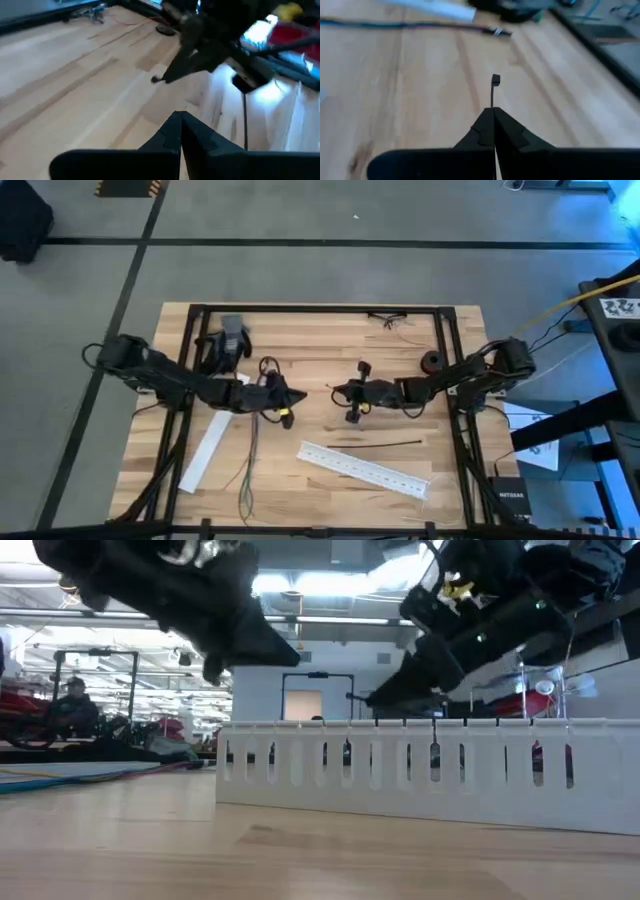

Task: Ziptie cables
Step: Wrap the cables together using the top zip tie

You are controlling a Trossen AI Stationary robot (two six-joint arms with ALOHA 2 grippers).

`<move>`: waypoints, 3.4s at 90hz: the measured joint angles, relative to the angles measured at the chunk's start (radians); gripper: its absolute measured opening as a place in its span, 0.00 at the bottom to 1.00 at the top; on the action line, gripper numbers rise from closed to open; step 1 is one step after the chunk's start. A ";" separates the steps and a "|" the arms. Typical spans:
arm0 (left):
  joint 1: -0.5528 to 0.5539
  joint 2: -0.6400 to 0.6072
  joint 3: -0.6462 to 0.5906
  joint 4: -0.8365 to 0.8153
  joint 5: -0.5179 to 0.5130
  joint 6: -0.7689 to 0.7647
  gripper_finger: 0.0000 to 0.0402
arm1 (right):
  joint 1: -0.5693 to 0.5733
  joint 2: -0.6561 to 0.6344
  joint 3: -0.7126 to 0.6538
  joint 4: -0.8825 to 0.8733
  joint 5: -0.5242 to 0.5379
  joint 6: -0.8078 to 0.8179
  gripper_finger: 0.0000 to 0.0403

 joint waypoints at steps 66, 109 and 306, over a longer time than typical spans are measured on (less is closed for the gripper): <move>0.065 0.268 0.199 0.147 -0.123 -0.296 0.37 | 0.001 -0.011 0.001 0.041 0.168 -0.075 0.00; 0.085 0.320 0.266 0.146 -0.169 -0.329 0.37 | 0.002 -0.004 0.002 0.074 0.198 -0.049 0.00; 0.184 0.048 0.035 0.537 0.282 0.355 0.31 | -0.190 -0.046 -0.018 0.565 -0.500 0.240 0.00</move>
